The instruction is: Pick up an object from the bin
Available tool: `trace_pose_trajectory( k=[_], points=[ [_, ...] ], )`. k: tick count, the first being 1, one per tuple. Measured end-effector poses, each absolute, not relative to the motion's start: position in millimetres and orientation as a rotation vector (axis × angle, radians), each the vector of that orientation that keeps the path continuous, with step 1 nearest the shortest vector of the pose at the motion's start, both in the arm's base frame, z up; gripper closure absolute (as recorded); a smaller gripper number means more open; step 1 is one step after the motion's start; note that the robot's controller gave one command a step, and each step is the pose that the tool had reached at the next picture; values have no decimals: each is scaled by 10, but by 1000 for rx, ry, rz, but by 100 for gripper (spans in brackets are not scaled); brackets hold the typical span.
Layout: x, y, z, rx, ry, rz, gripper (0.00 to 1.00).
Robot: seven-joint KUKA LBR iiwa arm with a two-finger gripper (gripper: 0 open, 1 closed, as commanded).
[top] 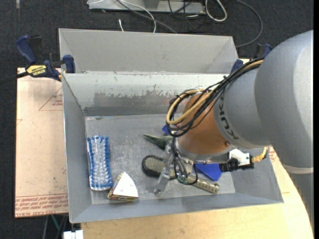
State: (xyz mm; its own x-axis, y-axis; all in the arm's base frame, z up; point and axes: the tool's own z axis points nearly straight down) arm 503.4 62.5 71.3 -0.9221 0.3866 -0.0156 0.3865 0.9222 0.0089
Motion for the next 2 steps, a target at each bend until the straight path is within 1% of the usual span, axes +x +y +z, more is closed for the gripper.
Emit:
trace_pose_trajectory(
  k=[1,2],
  points=[
    [5127,747,731,811,3023,11,100],
    [5126,748,731,811,3023,11,100]
  ],
)
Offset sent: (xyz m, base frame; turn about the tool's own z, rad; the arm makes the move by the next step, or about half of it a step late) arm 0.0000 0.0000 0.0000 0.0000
